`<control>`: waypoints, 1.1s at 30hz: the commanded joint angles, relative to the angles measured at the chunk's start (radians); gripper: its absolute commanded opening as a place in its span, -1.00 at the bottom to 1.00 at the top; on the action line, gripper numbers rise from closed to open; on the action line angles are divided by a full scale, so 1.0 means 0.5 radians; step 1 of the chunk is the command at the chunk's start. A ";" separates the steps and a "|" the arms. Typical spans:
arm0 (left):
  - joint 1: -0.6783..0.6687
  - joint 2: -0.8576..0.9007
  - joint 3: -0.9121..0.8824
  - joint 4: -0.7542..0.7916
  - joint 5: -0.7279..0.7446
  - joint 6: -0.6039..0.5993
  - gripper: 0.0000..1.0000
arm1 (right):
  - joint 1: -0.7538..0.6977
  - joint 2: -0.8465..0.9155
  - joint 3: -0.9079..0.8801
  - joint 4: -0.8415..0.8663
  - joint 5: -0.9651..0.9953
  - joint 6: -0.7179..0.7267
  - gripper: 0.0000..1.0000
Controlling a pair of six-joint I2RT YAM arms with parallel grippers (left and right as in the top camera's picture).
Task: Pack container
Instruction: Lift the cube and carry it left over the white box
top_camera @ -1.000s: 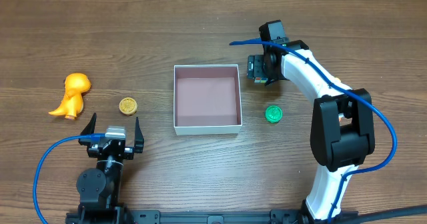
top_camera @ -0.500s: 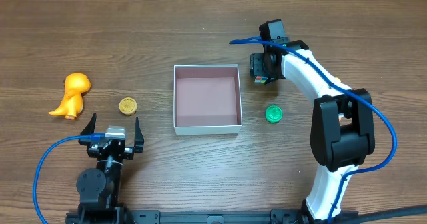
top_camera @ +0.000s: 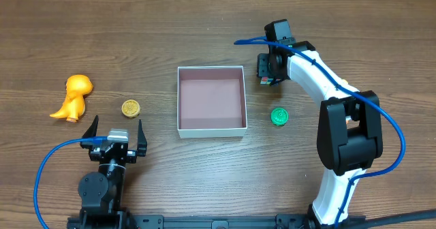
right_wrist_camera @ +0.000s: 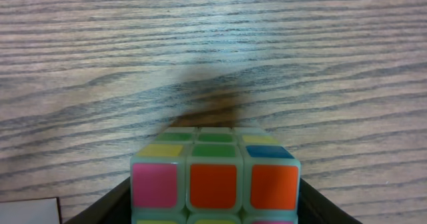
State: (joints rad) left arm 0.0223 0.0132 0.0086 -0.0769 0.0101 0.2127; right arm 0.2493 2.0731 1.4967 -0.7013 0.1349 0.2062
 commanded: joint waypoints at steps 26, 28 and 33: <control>0.020 -0.002 -0.008 0.001 -0.020 -0.021 1.00 | 0.117 0.028 1.490 -1.236 -0.172 -0.039 0.01; 0.020 -0.002 -0.008 0.001 -0.020 -0.021 1.00 | 0.159 0.028 1.551 -1.331 -0.208 -0.008 -0.01; 0.020 -0.002 -0.008 0.001 -0.020 -0.021 1.00 | 0.280 0.028 1.564 -1.466 -0.230 0.024 -0.02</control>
State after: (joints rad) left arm 0.0223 0.0132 0.0086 -0.0769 0.0101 0.2127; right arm 0.3519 2.0911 2.2520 -1.4109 0.0479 0.1959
